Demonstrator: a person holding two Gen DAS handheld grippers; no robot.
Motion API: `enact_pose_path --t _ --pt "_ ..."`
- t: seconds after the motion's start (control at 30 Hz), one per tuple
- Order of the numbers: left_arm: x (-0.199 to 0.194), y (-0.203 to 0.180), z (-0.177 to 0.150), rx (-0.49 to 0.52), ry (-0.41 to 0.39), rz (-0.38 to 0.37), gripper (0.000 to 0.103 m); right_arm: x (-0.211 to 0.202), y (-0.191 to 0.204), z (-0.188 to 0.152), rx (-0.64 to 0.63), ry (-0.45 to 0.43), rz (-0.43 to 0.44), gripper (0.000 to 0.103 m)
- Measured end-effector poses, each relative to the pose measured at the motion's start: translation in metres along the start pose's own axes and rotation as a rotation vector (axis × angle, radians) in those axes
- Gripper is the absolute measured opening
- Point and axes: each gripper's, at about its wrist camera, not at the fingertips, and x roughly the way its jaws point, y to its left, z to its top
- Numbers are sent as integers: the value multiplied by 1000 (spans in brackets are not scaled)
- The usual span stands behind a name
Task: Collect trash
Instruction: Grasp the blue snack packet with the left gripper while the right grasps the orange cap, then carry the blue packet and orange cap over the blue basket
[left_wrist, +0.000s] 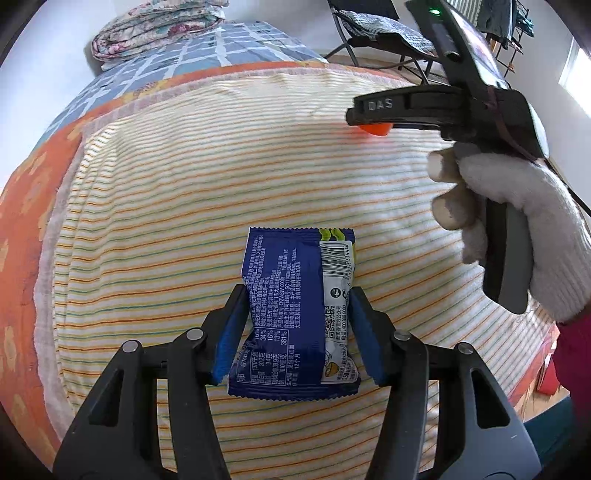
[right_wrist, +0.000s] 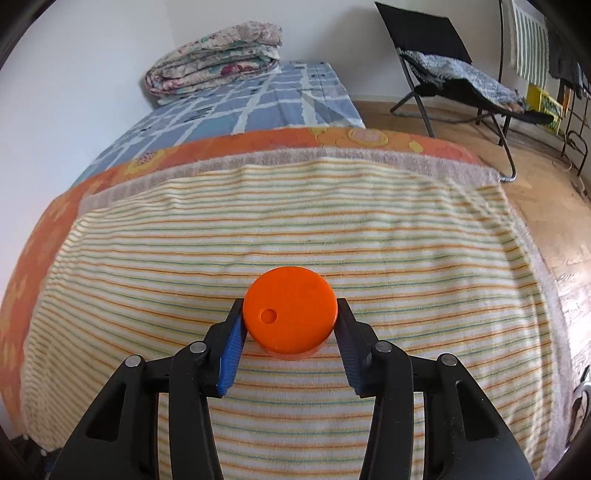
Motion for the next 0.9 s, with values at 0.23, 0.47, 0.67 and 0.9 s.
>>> enact_pose_path --t 0.23,0.47,0.67,0.9 --pt "-22 3 2 -19 -42 27 56 -34 3 2 -43 -44 7 45" --pt "-51 3 1 -32 -92 48 56 -80 8 -3 -95 -84 46 45" --pt "-74 4 -5 -44 -125 58 56 -115 15 -17 -144 -103 95 45" --pt "-104 5 -12 -78 -173 65 56 -161 19 -36 -164 -145 158 45"
